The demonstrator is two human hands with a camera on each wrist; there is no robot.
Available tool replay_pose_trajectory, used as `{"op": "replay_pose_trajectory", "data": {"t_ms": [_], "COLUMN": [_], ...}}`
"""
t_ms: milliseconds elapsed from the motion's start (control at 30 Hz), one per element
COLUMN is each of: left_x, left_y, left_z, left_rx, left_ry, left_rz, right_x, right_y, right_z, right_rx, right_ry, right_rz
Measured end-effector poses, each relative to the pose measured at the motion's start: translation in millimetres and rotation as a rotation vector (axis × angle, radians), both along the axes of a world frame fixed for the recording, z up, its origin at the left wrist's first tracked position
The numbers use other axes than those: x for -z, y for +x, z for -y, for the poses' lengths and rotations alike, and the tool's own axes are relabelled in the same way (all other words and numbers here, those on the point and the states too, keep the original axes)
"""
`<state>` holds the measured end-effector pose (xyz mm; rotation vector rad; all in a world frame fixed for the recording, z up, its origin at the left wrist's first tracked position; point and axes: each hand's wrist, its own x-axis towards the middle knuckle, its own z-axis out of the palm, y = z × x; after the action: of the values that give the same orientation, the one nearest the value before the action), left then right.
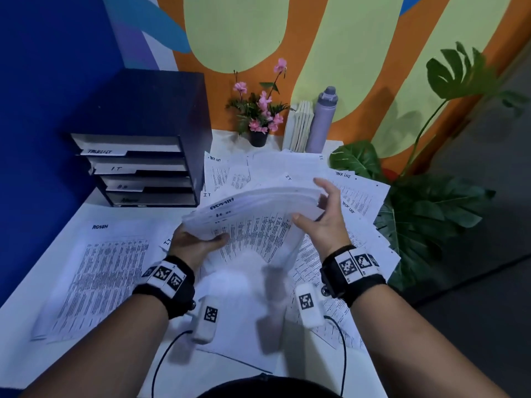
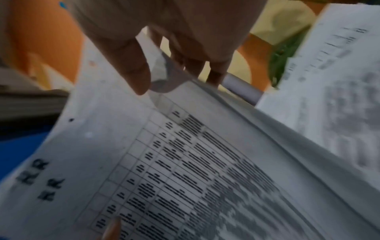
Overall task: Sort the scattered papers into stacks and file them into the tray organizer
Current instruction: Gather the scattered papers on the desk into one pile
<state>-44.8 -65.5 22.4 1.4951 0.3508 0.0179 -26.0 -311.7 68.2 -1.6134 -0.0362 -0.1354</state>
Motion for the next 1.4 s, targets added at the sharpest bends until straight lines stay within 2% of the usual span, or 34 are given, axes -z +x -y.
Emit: {"op": "replay_pose_trajectory", "data": {"t_ms": [67, 167, 200, 267, 400, 533, 667, 800, 867, 967, 1033, 1133, 1267, 1400], "left_x": [-6, -15, -18, -25, -50, -64, -64, -60, -51, -26, -8, 2, 2, 11], "left_y": [3, 7, 9, 13, 21, 36, 50, 45, 36, 25, 24, 28, 39, 42], "left_z": [1, 4, 5, 8, 19, 25, 20, 18, 16, 3, -4, 1, 2, -6], "left_rx": [-0.008, -0.018, -0.021, -0.06, -0.228, -0.396, -0.499, -0.449, -0.362, -0.137, -0.074, -0.114, -0.224, -0.184], "left_ry": [-0.032, -0.092, -0.099, -0.091, -0.024, -0.034, -0.007, 0.004, -0.011, -0.034, 0.006, 0.069, 0.071, 0.097], "left_rz": [0.044, 0.111, 0.127, 0.164, 0.255, 0.26, 0.236, 0.303, 0.338, 0.209, 0.068, -0.057, -0.039, -0.067], "right_x": [-12, -26, -24, -18, -13, -14, -9, -4, 0, 10, 16, 23, 24, 27], "right_y": [5, 17, 22, 28, 27, 18, 10, 14, 19, 27, 31, 34, 36, 32], "right_z": [-2, -5, -5, -5, -12, -25, -35, -38, -38, -38, -40, -44, -48, -39], "right_rx": [-0.031, -0.071, -0.072, -0.072, -0.097, -0.049, -0.006, 0.011, 0.037, 0.107, 0.098, 0.105, 0.168, 0.127], "right_ry": [-0.084, -0.4, -0.507, -0.574, -0.441, -0.105, -0.055, 0.089, 0.18, 0.188, 0.174, 0.202, 0.289, 0.35], "right_rz": [0.191, 0.425, 0.482, 0.509, 0.377, 0.178, 0.138, -0.003, -0.077, -0.143, -0.204, -0.279, -0.3, -0.327]}}
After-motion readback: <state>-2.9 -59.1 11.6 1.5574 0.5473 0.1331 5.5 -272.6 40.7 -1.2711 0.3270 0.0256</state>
